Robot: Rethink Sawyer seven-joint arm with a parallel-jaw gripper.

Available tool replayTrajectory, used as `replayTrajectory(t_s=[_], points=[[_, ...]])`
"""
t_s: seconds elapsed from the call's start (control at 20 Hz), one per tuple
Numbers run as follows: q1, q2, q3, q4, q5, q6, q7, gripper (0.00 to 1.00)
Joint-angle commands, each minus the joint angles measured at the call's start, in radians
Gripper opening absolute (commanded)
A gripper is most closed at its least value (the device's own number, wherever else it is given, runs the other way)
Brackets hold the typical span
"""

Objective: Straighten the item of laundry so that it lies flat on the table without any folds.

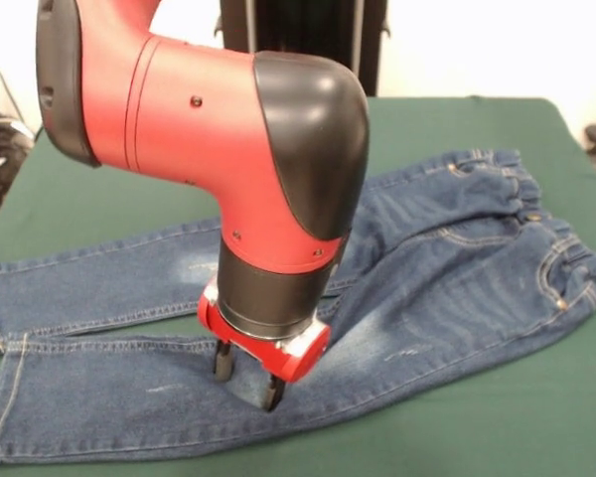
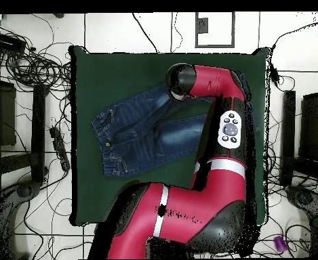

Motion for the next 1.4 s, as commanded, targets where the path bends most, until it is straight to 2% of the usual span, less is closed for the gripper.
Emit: replayTrajectory(t_s=[0.05,0.5,0.65,1.0,1.4], points=[[0.026,0.114,0.166,0.01,0.0,-0.079,-0.12,1.0],[0.021,0.146,0.189,-0.027,-0.004,-0.101,-0.128,1.0],[0.002,0.162,0.216,-0.031,-0.016,-0.154,-0.196,1.0],[-0.041,0.222,0.309,-0.124,-0.014,-0.11,-0.363,1.0],[-0.052,0.246,0.357,-0.173,-0.022,-0.053,-0.408,1.0]])
